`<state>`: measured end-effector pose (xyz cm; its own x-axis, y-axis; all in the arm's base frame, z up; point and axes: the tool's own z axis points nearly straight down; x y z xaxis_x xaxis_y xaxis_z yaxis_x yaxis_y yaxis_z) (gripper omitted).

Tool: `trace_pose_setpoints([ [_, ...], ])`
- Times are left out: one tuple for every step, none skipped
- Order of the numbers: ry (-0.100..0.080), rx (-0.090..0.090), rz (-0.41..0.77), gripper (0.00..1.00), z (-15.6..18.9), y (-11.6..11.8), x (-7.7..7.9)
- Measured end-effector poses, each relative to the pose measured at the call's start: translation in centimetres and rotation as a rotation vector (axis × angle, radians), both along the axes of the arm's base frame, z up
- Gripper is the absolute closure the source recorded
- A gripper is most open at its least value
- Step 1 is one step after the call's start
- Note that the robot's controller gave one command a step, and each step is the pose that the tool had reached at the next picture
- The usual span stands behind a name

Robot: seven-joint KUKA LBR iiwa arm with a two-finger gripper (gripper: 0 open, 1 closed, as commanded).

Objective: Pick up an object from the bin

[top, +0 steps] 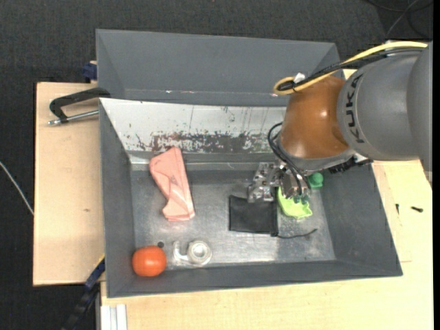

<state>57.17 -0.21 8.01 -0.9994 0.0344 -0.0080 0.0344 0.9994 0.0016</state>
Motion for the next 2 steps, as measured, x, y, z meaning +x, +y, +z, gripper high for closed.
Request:
trace_pose_setpoints([
  [0.003,0.0,0.0,1.0,0.3,0.0,-0.1],
  [0.007,0.0,0.0,1.0,1.5,0.0,-0.1],
])
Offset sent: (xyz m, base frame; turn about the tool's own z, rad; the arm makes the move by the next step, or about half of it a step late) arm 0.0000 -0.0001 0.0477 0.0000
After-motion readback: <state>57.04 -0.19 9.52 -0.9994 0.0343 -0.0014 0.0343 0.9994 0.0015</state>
